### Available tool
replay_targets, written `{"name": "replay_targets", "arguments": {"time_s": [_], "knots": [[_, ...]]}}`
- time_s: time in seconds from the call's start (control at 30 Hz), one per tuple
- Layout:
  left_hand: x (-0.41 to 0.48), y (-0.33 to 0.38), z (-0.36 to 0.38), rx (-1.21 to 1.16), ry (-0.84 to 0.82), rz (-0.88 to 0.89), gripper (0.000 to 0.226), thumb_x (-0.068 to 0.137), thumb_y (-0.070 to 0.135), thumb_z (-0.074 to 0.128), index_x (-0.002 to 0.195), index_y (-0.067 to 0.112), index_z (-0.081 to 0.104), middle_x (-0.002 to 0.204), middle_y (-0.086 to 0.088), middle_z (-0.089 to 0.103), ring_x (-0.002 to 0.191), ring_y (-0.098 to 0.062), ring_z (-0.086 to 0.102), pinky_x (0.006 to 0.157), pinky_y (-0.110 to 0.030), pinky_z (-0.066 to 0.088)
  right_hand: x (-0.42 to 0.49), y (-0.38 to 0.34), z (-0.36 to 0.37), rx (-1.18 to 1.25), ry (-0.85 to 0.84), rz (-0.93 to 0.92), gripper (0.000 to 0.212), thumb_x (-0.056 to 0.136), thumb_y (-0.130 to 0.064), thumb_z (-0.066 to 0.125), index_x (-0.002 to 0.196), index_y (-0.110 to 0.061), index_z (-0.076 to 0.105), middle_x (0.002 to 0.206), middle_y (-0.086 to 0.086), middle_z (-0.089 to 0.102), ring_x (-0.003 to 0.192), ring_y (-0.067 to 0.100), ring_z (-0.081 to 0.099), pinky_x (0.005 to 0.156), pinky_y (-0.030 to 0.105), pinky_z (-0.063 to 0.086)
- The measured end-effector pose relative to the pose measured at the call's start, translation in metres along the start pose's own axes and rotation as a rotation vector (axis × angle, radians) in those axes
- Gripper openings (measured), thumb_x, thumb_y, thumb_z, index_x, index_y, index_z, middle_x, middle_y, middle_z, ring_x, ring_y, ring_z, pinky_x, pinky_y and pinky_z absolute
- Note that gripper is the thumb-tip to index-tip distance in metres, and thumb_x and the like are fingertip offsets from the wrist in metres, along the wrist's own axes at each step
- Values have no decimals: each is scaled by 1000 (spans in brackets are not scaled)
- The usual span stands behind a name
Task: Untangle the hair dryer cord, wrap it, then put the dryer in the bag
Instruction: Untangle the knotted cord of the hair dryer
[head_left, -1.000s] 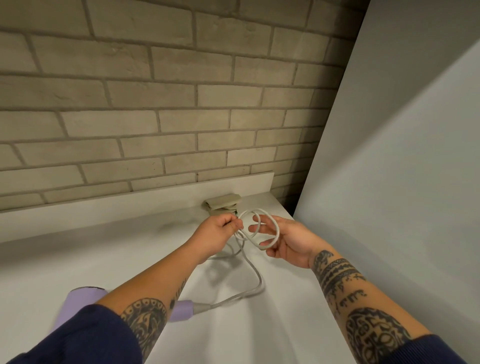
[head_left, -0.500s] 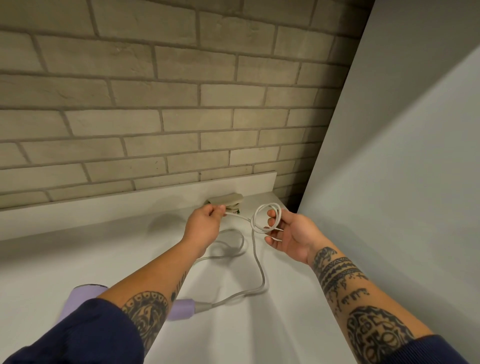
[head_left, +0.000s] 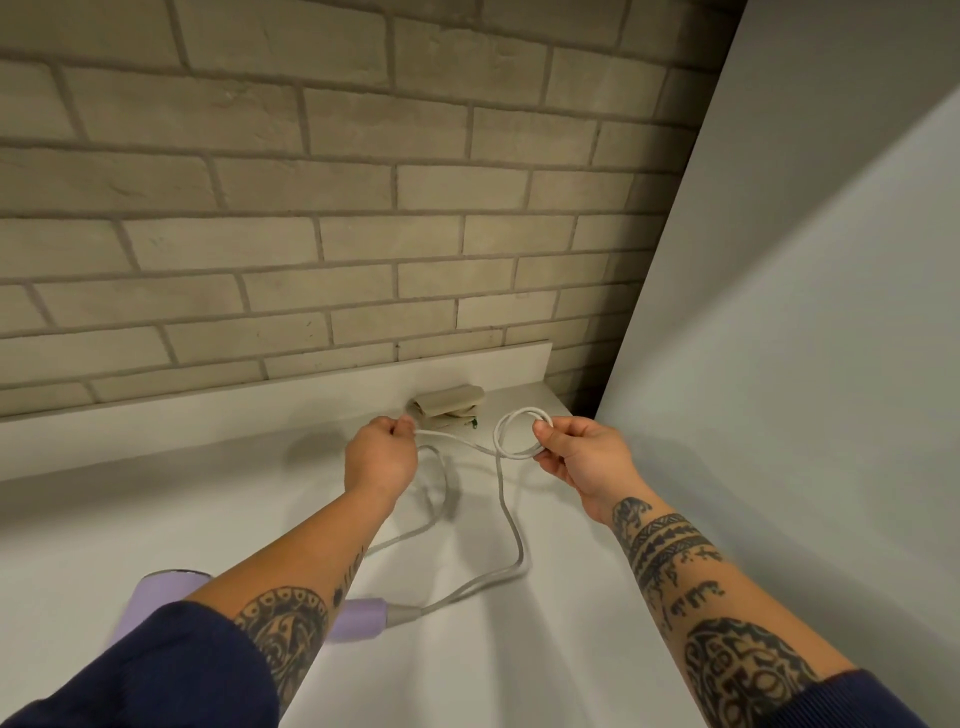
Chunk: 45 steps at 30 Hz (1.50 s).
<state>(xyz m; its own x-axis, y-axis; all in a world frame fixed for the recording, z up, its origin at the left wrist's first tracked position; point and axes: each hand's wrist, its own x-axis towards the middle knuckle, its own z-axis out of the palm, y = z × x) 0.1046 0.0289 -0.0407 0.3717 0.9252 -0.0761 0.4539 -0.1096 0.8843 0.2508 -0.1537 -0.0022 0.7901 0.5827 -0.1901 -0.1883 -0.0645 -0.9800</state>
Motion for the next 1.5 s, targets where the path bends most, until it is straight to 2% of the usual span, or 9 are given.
{"name": "replay_targets", "arguments": {"time_s": [0.13,0.23,0.37,0.5,0.63,0.87,1.0,1.33,1.5], "knots": [[-17,20,4,498,-93,169,38,104,37,32,96,23,66,99,1,66,99,-26,61,103,-47,38,2,1,1,-72,-26,-16,6,89,-15,75,90,-9,76,80,7,69,76,21,60,66,25,57],[-27,39,15,578,-306,351,39,106,37,29,119,35,66,119,7,68,118,-20,58,119,-57,18,0,0,4,-86,-85,-18,7,92,-14,72,92,-8,76,77,5,70,73,19,60,64,23,56],[-29,40,24,254,-696,257,31,98,35,44,118,41,68,113,16,74,118,-12,62,115,-45,38,-4,-2,3,-32,-133,-12,8,94,-12,69,94,-8,76,81,6,73,71,14,64,64,21,56],[-35,34,14,82,-815,169,26,105,30,49,110,21,73,105,4,74,96,-11,64,96,-31,47,-4,0,-3,39,-144,8,10,92,-11,70,99,-5,76,86,10,72,73,15,64,66,23,58],[-32,23,15,48,-661,179,26,105,29,48,87,28,67,104,4,68,84,-14,62,83,-30,46,-3,2,-1,57,-112,1,15,88,-13,75,101,-4,75,85,11,70,73,18,66,66,25,58],[-18,19,8,-152,-379,60,20,103,26,54,90,21,69,90,2,66,73,-17,58,75,-30,50,-3,-1,-2,37,-94,34,19,87,-12,76,101,0,73,76,10,66,61,15,66,59,24,56],[-19,22,7,-224,-349,51,16,102,25,58,93,20,69,87,-2,70,73,-18,63,86,-41,56,-2,-1,0,24,-112,62,20,87,-9,77,103,2,72,75,11,65,59,15,64,57,23,56],[-33,46,-3,-339,-387,127,9,99,20,64,94,15,69,69,-2,65,46,-19,52,48,-27,42,6,-14,-2,79,-155,123,10,97,-6,62,105,-6,68,81,7,64,59,17,63,53,23,55],[-39,63,7,-440,-307,139,7,95,17,68,89,17,72,61,3,57,40,-14,40,40,-21,29,11,-18,-7,-10,-256,222,37,104,-41,49,114,-11,70,99,7,74,82,22,71,71,34,56]]}}
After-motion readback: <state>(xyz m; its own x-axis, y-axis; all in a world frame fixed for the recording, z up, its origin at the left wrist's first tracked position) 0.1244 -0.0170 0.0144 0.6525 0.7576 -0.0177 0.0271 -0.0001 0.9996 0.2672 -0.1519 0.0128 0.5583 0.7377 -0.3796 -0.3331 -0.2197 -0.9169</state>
